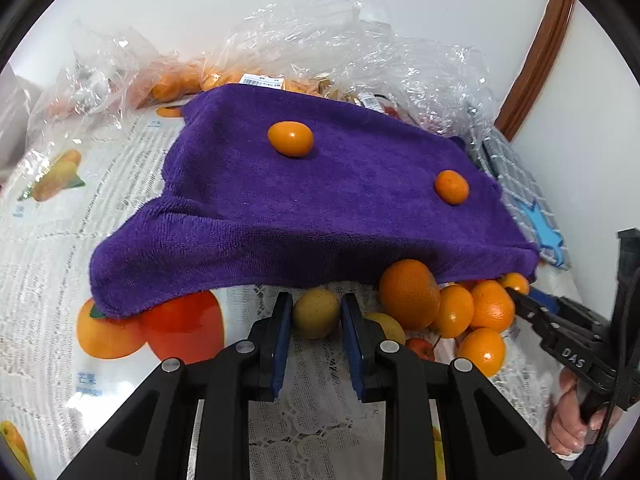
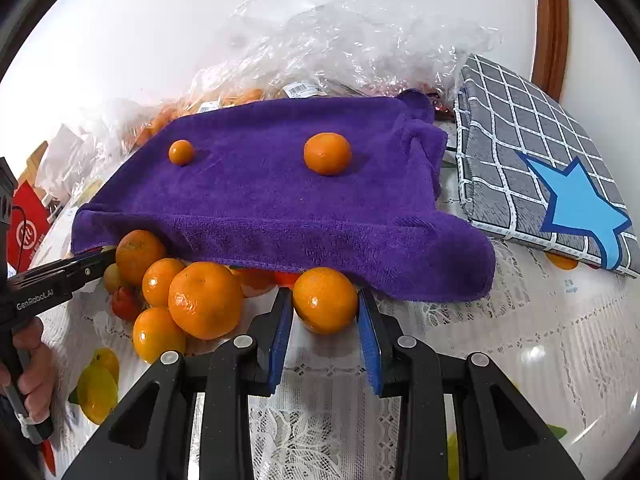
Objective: Organize fruits
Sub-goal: 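Grasp another orange with the right tool while the left grasps a yellow fruit, then place the orange on the towel with the right tool while the left places the yellow fruit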
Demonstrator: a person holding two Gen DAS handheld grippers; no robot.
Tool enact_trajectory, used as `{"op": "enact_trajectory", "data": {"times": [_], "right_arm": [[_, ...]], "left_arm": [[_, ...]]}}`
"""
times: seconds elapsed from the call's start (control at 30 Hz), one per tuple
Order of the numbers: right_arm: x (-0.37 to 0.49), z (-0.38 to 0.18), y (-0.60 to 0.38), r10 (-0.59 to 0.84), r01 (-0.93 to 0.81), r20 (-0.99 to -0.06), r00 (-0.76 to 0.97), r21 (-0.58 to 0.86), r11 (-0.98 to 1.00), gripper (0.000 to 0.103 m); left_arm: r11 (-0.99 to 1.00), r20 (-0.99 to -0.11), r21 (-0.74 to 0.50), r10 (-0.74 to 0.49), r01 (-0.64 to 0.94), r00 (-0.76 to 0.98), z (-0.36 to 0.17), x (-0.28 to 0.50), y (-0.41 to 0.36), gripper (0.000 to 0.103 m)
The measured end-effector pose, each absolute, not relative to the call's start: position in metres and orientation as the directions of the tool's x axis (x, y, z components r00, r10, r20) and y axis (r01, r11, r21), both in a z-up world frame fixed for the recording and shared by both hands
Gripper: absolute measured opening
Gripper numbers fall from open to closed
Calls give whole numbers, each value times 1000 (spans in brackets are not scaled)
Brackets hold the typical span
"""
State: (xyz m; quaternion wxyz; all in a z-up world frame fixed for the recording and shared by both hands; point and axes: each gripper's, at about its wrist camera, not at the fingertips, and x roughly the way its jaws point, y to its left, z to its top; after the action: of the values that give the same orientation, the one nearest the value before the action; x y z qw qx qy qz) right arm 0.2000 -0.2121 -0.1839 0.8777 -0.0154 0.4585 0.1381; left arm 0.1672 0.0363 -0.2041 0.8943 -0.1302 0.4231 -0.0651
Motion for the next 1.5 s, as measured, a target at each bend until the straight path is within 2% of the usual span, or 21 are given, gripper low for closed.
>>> {"op": "enact_trajectory", "data": {"times": [0.1,0.27,0.67,0.93,1.17,1.33,1.5], "right_arm": [[198,-185,-214,243,-257,-797,553,114,960,32],[196,-183,-214,253,-268,-779,574,114,957,32],[182,-169,-217,265,-277,-727,633,107,955,32],[190,-144,-230,316,-263,-701,640,187,947,32],[220,-109,-224,302,-272,-677,671,154,950,32],[249,-101,-218,299,-272,-664,685,147,951,32],[270,-123,-215,300,-255,-693,655,172,952,32]], "left_arm": [[943,-721,-333,-256,3,644,-207,168,42,24],[954,-724,-298,-241,22,647,-205,170,34,24],[946,-648,-323,-246,32,721,-186,160,42,23],[954,-629,-300,-199,2,751,-144,166,53,23],[962,-589,-271,-144,-26,795,-117,201,56,23],[969,-608,-237,-94,-67,788,-128,228,55,23],[975,-654,-205,-70,-88,753,-153,245,47,24]]}}
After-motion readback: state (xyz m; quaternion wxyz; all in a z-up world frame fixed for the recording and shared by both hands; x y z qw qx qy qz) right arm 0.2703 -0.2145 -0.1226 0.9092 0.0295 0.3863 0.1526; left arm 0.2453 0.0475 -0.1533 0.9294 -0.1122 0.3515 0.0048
